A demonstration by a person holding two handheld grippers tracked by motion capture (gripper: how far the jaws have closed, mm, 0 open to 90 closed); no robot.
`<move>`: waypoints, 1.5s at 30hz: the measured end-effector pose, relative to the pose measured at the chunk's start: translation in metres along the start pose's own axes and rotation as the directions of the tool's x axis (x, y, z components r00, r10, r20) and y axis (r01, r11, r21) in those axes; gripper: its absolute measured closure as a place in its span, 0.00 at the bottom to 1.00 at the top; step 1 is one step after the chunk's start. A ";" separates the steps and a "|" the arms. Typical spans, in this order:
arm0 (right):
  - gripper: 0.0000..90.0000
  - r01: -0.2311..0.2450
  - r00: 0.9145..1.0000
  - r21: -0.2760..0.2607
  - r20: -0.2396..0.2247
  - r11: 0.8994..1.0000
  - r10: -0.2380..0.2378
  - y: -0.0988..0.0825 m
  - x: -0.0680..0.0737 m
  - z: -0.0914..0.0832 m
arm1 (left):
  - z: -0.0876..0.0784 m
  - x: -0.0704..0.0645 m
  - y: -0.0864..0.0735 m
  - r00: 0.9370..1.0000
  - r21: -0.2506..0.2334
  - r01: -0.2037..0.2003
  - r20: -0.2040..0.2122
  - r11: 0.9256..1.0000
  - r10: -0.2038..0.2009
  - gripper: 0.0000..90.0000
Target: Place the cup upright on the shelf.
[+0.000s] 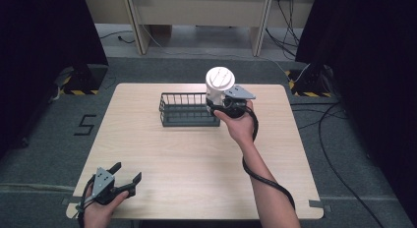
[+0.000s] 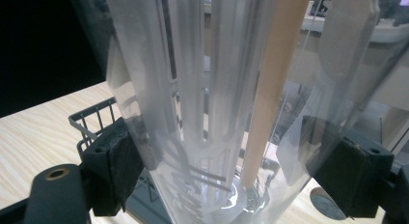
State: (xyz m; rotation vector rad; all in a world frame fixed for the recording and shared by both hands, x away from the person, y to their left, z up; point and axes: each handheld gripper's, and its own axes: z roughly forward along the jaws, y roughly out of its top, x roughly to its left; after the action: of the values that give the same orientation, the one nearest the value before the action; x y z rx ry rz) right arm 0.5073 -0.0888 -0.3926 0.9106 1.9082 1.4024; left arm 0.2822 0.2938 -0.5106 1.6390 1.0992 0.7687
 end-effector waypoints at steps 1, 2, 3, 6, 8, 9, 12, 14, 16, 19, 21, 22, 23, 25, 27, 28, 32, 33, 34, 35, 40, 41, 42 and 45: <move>0.21 -0.002 1.000 0.000 0.000 1.000 0.002 0.001 0.000 0.001 | 0.000 0.000 0.000 1.000 0.000 0.000 0.000 1.000 0.000 0.17; 0.21 -0.001 1.000 -0.001 0.001 1.000 0.001 0.002 0.000 0.003 | 0.000 0.000 0.000 1.000 -0.001 0.000 0.000 1.000 0.000 0.17; 0.21 -0.001 1.000 -0.002 -0.002 1.000 0.001 0.003 0.000 0.004 | 0.000 0.000 0.000 1.000 -0.001 0.001 0.000 1.000 -0.001 0.17; 0.21 -0.004 1.000 -0.003 0.001 1.000 0.004 0.007 0.000 0.008 | 0.000 0.000 0.000 1.000 0.000 0.001 0.001 1.000 -0.001 0.17; 0.21 -0.003 1.000 -0.003 0.002 1.000 0.003 0.008 -0.001 0.011 | 0.000 0.000 0.000 1.000 -0.001 0.001 0.001 1.000 -0.001 0.17; 0.21 -0.007 1.000 -0.002 0.002 1.000 0.007 0.008 -0.001 0.012 | 0.000 0.000 0.000 1.000 -0.001 0.002 0.001 1.000 -0.002 0.17; 0.21 -0.015 1.000 0.001 0.001 1.000 0.015 0.009 -0.001 0.017 | 0.000 0.001 0.000 1.000 -0.001 0.004 0.002 1.000 -0.004 0.17; 0.21 -0.015 1.000 0.007 0.000 1.000 0.015 0.008 -0.001 0.021 | 0.000 0.001 0.000 1.000 0.000 0.003 0.001 1.000 -0.003 0.17; 0.21 -0.020 1.000 0.013 0.001 1.000 0.020 0.008 -0.001 0.025 | 0.000 0.001 0.000 1.000 0.000 0.003 0.002 1.000 -0.003 0.17; 0.21 -0.028 1.000 0.017 0.000 0.999 0.028 0.007 -0.002 0.029 | 0.000 0.001 0.000 1.000 0.000 0.004 0.002 1.000 -0.004 0.17; 0.21 -0.026 1.000 0.025 0.001 0.999 0.026 0.007 -0.002 0.033 | 0.000 0.001 0.000 1.000 0.000 0.005 0.003 1.000 -0.005 0.17; 0.21 -0.023 1.000 0.028 0.001 0.999 0.023 0.007 -0.002 0.034 | 0.000 0.001 0.000 1.000 0.000 0.005 0.004 1.000 -0.005 0.17; 0.21 -0.027 1.000 0.029 0.000 0.999 0.027 0.007 -0.002 0.036 | 0.000 0.001 0.000 1.000 -0.001 0.005 0.004 1.000 -0.005 0.17; 0.21 -0.031 1.000 0.029 0.000 0.999 0.031 0.008 -0.003 0.039 | 0.000 0.001 0.000 1.000 -0.001 0.005 0.004 1.000 -0.005 0.17; 0.21 -0.036 0.999 0.038 0.001 0.999 0.036 0.008 -0.003 0.043 | 0.000 0.001 -0.001 1.000 -0.001 0.007 0.004 1.000 -0.007 0.17; 0.21 -0.034 0.999 0.040 0.001 0.999 0.034 0.007 -0.003 0.045 | 0.000 0.001 -0.001 1.000 -0.001 0.007 0.005 1.000 -0.007 0.17; 0.21 -0.033 0.999 0.052 -0.001 0.998 0.033 0.006 -0.002 0.051 | 0.000 0.001 -0.001 1.000 -0.002 0.008 0.006 1.000 -0.008 0.17; 0.21 -0.033 0.999 0.053 -0.002 0.998 0.033 0.007 -0.002 0.053 | 0.000 0.001 -0.001 1.000 -0.002 0.009 0.006 1.000 -0.009 0.17; 0.21 -0.031 0.999 0.052 -0.002 0.998 0.032 0.008 -0.001 0.054 | 0.000 0.001 -0.001 1.000 -0.002 0.009 0.006 1.000 -0.008 0.17; 0.21 -0.034 0.999 0.051 -0.001 0.998 0.034 0.008 -0.001 0.055 | 0.000 0.001 -0.001 1.000 -0.002 0.010 0.007 1.000 -0.010 0.17; 0.21 -0.033 0.999 0.061 -0.005 0.998 0.033 0.011 0.001 0.064 | 0.000 0.001 -0.001 1.000 -0.002 0.009 0.006 1.000 -0.009 0.17; 0.21 -0.036 0.999 0.062 -0.005 0.997 0.037 0.010 0.002 0.066 | 0.000 0.001 -0.001 1.000 -0.002 0.009 0.007 1.000 -0.009 0.17; 0.21 -0.039 0.999 0.065 -0.006 0.997 0.040 0.010 0.002 0.068 | 0.000 0.001 -0.001 1.000 -0.003 0.010 0.007 1.000 -0.010 0.17; 0.21 -0.050 0.999 0.070 -0.009 0.996 0.051 0.009 0.003 0.072 | 0.000 0.001 -0.001 1.000 -0.002 0.010 0.007 1.000 -0.010 0.17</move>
State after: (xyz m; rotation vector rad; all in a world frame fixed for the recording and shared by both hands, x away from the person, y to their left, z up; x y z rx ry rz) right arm 0.5639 -0.0444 -0.4035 0.9925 1.9650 1.3797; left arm 0.2826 0.2947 -0.5113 1.6323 1.1002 0.7575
